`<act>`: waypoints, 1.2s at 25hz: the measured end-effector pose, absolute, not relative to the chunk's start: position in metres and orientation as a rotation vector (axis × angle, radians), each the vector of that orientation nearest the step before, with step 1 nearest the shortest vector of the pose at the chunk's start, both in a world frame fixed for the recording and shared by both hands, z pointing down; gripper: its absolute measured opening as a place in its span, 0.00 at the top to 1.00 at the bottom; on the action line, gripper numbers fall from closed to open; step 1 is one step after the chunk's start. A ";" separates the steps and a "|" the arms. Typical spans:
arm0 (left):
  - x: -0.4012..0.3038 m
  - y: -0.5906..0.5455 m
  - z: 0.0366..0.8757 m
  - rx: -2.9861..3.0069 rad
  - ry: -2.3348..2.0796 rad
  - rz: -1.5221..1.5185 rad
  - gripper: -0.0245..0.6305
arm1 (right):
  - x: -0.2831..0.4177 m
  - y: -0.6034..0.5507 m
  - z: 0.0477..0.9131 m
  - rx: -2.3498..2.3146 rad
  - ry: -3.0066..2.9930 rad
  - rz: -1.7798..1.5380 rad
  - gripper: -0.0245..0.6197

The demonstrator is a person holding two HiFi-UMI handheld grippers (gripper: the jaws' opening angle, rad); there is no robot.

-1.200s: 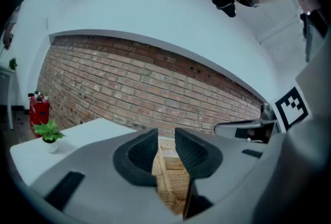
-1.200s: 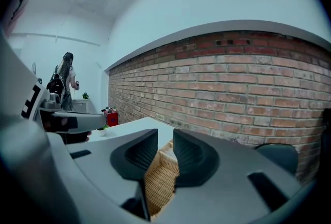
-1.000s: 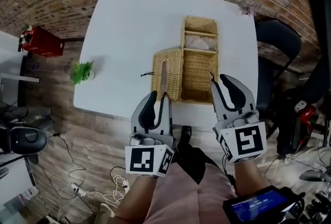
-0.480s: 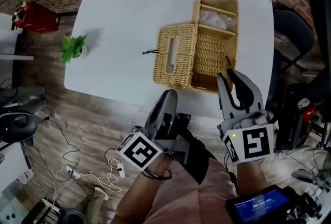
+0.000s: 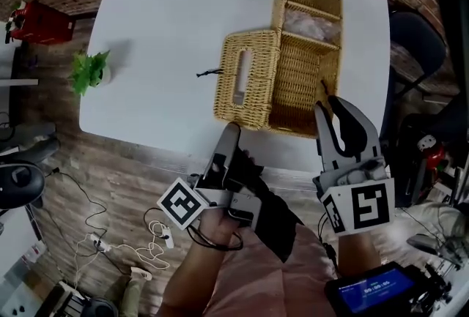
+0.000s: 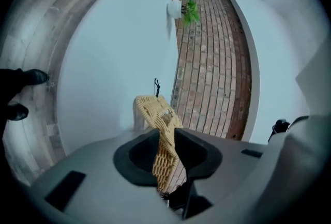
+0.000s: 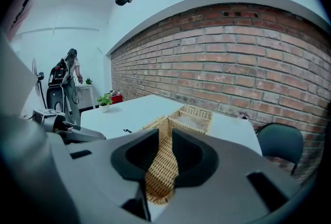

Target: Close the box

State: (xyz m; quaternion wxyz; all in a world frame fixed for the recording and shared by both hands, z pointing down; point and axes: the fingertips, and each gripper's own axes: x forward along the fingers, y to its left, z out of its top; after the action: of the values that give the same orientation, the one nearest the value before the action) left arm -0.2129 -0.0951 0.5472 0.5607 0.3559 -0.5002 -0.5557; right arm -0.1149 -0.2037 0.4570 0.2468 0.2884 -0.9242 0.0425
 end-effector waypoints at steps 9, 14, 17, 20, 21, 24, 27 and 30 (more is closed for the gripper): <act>-0.221 -0.099 0.568 0.726 -1.119 -1.368 0.72 | -0.118 -0.205 0.464 0.782 -2.497 0.133 0.83; -0.231 -0.104 0.577 0.713 -1.151 -1.366 0.78 | -0.122 -0.206 0.467 0.776 -2.500 0.144 0.83; -0.233 -0.101 0.572 0.724 -1.175 -1.358 0.80 | -0.123 -0.206 0.465 0.779 -2.507 0.149 0.83; -0.239 -0.096 0.565 0.756 -1.221 -1.332 0.82 | -0.124 -0.205 0.464 0.786 -2.517 0.150 0.83; -0.241 -0.095 0.560 0.770 -1.239 -1.324 0.83 | -0.124 -0.205 0.464 0.788 -2.521 0.151 0.83; -0.246 -0.092 0.544 0.832 -1.296 -1.294 0.85 | -0.122 -0.205 0.463 0.796 -2.529 0.155 0.83; -0.247 -0.087 0.530 0.888 -1.348 -1.266 0.85 | -0.122 -0.205 0.459 0.798 -2.543 0.172 0.83; -0.247 -0.088 0.514 0.978 -1.402 -1.208 0.85 | -0.126 -0.206 0.448 0.798 -2.583 0.192 0.83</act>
State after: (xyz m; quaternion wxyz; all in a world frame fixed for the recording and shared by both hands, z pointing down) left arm -0.2469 -0.0876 0.5138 0.5005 0.4045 -0.5800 -0.4994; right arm -0.1261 -0.2062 0.4480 0.2140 0.2878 -0.9309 0.0692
